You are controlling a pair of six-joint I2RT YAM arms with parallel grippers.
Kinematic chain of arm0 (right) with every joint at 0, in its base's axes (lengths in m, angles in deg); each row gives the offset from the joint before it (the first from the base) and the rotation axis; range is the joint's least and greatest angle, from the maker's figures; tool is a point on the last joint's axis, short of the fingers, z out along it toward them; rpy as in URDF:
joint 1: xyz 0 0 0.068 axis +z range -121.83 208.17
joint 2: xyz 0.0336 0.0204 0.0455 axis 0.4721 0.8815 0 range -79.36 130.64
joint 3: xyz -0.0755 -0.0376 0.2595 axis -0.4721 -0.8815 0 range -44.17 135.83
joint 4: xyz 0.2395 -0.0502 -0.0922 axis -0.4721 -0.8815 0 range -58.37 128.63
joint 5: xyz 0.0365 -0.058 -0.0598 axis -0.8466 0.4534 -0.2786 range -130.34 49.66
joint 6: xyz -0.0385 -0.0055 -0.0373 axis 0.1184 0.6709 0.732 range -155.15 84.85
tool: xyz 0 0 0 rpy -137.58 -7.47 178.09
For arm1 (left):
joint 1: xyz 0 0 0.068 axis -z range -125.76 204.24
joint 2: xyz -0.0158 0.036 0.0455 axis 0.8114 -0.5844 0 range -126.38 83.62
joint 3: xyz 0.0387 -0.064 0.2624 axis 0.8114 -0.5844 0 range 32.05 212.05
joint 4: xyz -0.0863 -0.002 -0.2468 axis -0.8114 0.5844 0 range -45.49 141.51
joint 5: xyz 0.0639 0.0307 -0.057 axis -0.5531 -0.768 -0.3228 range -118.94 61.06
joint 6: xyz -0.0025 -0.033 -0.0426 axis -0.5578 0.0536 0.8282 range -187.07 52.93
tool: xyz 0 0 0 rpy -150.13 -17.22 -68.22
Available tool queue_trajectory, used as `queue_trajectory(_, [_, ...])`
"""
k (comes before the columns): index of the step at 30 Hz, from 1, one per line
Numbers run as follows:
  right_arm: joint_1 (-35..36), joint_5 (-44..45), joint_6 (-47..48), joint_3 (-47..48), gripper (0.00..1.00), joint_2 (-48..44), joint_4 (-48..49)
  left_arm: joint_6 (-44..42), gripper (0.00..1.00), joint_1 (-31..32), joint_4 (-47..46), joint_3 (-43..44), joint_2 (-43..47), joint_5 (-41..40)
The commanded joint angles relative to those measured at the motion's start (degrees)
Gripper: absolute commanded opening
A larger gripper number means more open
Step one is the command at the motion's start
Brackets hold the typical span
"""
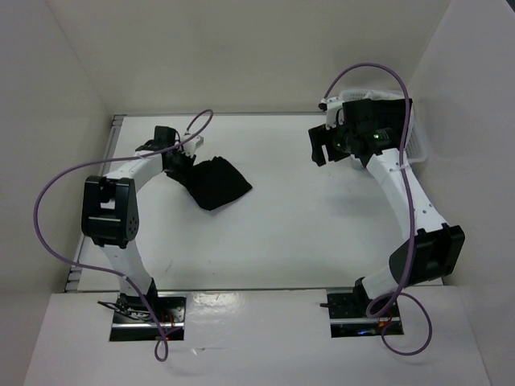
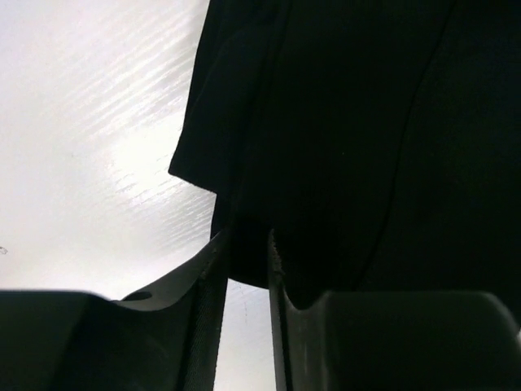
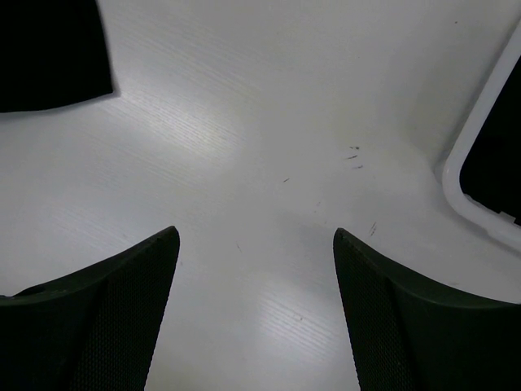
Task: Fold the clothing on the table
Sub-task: Flatten the skirt out
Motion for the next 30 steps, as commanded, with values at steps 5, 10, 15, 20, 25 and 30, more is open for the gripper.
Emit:
queue_trajectory(5, [0.34,1.06,-0.04,-1.88,0.81,-3.25,3.95,-2.88,0.22,-0.04,3.43,3.74,-1.41,4.97])
queue_trajectory(10, [0.34,1.06,-0.04,-2.93,0.81,-4.83,4.47,-4.72,0.60,-1.26,3.95,3.74,1.22,4.97])
queue_trajectory(15, [0.34,1.59,-0.04,-3.99,0.81,-4.83,5.00,-7.98,0.71,-2.58,5.62,3.74,2.54,6.29])
queue_trajectory(20, [0.34,1.59,-0.04,-4.52,0.81,-5.36,5.62,-10.09,0.72,-4.34,7.46,4.27,1.85,10.06])
queue_trajectory(25, [0.34,2.65,-0.04,-4.52,0.81,-5.89,6.14,-12.64,0.69,-4.87,13.43,5.58,-1.05,16.65])
queue_trajectory(30, [0.34,3.17,-0.57,-5.57,0.81,-5.89,6.67,-16.06,0.68,-5.40,16.78,6.12,-2.29,21.31])
